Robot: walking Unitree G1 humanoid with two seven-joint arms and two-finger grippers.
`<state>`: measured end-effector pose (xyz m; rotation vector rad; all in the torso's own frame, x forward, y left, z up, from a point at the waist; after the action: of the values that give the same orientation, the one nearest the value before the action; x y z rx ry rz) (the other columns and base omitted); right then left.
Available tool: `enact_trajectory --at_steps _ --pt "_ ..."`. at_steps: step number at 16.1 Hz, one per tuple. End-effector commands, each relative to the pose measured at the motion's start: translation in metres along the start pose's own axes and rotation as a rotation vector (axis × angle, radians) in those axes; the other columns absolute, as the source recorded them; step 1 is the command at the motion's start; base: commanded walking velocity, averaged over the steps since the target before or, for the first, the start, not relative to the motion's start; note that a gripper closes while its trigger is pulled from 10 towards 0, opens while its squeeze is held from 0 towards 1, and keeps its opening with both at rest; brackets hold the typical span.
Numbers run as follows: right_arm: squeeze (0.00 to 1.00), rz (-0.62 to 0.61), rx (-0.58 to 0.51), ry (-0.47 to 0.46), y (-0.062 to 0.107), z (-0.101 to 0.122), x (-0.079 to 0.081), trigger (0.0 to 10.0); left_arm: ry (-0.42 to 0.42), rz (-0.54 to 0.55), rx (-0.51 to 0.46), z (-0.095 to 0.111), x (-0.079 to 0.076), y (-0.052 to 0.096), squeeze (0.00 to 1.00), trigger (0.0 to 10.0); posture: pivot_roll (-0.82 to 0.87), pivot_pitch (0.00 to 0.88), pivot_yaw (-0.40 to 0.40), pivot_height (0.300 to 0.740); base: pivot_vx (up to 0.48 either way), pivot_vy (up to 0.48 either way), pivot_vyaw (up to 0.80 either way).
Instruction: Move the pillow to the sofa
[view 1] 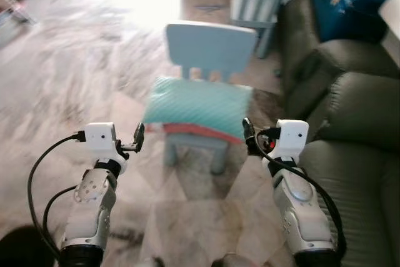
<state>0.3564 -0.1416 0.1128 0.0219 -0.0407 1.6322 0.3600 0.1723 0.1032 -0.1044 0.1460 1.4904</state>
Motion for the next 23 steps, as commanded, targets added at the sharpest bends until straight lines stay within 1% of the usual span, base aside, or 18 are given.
enact_trajectory --at_steps 1,10,12,13,15,19,21,23 --pt "0.0 -0.005 0.003 -0.002 0.0011 -0.0008 -0.002 10.0 -0.007 -0.004 0.014 -0.0054 -0.0001 0.0052 0.0 10.0 -0.07 0.204 -0.031 0.74 0.446 0.0 0.0" --pt "0.0 0.003 0.004 0.003 0.0002 -0.0005 -0.0011 10.0 -0.005 0.0 0.028 -0.0089 0.0002 0.0054 0.0 10.0 -0.08 0.202 -0.033 0.74 0.426 0.0 0.0" --pt "0.0 0.003 0.005 0.005 0.0005 -0.0009 -0.0015 10.0 -0.005 -0.006 0.024 -0.0085 -0.0011 0.0057 0.0 10.0 -0.08 0.204 -0.035 0.74 0.386 0.0 0.0" --pt "0.0 0.004 0.005 0.005 0.0006 -0.0007 -0.0016 10.0 0.013 -0.022 0.02 -0.0081 -0.0039 0.006 0.0 10.0 -0.08 0.205 -0.035 0.74 0.446 0.0 0.0" --pt "0.0 0.005 0.006 0.005 0.0007 -0.0008 -0.0016 10.0 0.003 0.013 0.047 -0.0134 0.0 0.0063 0.0 10.0 -0.08 0.206 -0.036 0.74 0.0 0.0 0.0" --pt "0.0 0.006 0.008 0.005 0.0009 -0.0013 -0.0005 10.0 0.016 0.006 0.049 -0.0139 -0.0014 0.0063 0.0 10.0 -0.08 0.206 -0.034 0.74 0.0 0.0 0.0" --pt "0.0 0.003 0.009 0.004 0.0011 -0.0016 -0.0005 10.0 0.012 0.017 0.054 -0.0144 -0.0001 0.0058 0.0 10.0 -0.08 0.207 -0.031 0.74 0.0 0.0 0.0" --pt "0.0 0.003 0.01 0.003 0.0013 -0.0019 -0.0006 10.0 0.026 0.04 0.051 -0.0145 0.0021 0.0058 0.0 10.0 -0.08 0.207 -0.033 0.74 0.0 0.0 0.0"
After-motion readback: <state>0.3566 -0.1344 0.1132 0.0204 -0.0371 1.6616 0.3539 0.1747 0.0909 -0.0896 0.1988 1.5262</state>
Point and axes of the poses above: a point about 5 cm out from each wrist's last joint towards the gripper, its own y axis pointing back from the gripper into the wrist, its own z axis along the axis of the wrist's last joint, x = y × z, the point moved 6 cm from there along -y, pointing out of the wrist towards the gripper, and after that the axes turned 3 degrees about y, right-handed, at the moved point
